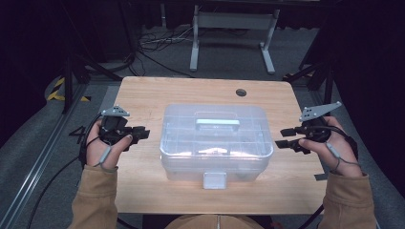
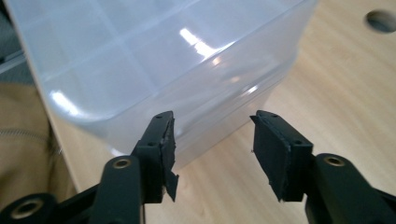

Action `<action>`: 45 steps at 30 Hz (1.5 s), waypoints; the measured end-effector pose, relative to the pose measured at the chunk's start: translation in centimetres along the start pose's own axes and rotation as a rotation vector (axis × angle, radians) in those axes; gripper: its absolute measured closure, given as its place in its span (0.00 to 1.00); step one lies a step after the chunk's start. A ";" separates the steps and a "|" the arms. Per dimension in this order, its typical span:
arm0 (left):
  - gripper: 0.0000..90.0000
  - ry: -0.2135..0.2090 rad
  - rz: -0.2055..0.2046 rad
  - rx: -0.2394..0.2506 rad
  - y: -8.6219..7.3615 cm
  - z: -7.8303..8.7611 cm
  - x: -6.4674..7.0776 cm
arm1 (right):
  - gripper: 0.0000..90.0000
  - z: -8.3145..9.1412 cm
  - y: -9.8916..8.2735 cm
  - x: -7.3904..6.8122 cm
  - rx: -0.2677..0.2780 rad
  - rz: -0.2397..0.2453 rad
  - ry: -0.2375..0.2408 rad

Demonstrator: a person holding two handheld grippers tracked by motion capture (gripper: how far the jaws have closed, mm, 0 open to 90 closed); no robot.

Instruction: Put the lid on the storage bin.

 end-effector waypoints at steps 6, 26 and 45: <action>0.77 0.015 0.005 0.015 -0.5 0.3 -0.4 | 0.44 0.7 0.4 1.9 0.112 -0.030 -0.092; 0.70 0.049 -0.009 0.041 -0.8 -1.5 -2.2 | 0.36 0.2 -2.5 8.1 0.206 -0.132 -0.245; 0.66 0.068 -0.007 0.020 -2.0 -3.7 -4.0 | 0.34 -2.2 -5.3 11.4 0.153 -0.184 -0.270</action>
Point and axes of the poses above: each handheld gripper's, and its own axes: z roughly backward along the jaws, y roughly out of its top, x roughly to its right, the point moved 5 cm from there along -z, roughly forward along the jaws, and after that the axes turned 7 degrees about y, right-handed, at the moved point
